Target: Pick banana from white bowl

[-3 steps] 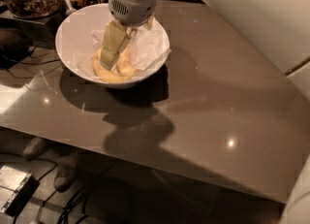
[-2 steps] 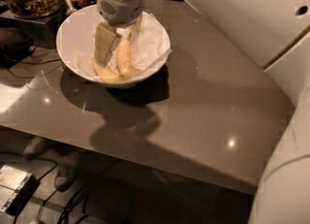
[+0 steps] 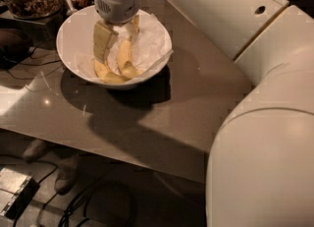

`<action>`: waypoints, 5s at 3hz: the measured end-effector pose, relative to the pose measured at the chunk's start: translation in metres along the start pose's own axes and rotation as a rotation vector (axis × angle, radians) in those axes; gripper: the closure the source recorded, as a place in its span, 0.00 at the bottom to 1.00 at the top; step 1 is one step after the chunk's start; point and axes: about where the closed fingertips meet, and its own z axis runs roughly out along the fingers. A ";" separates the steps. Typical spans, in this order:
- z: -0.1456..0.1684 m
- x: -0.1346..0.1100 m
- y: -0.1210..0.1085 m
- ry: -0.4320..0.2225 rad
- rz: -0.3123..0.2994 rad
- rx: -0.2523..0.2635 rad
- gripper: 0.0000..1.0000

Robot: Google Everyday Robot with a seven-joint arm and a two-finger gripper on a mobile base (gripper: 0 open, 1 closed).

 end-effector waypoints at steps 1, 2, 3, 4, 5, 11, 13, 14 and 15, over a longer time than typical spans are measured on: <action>0.019 -0.004 -0.017 0.034 0.063 -0.009 0.35; 0.036 -0.003 -0.031 0.060 0.112 -0.015 0.39; 0.058 0.007 -0.044 0.106 0.165 -0.016 0.39; 0.074 0.020 -0.049 0.146 0.197 -0.026 0.39; 0.092 0.037 -0.046 0.190 0.215 -0.046 0.37; 0.055 0.038 -0.025 0.054 0.054 -0.163 1.00; 0.017 0.030 -0.020 -0.102 -0.083 -0.345 1.00; 0.006 0.028 -0.021 -0.165 -0.121 -0.404 1.00; -0.010 0.040 -0.024 -0.240 -0.165 -0.470 1.00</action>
Offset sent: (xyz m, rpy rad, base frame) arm 0.0433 -0.0264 -0.0468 -0.0638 0.1407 -0.1746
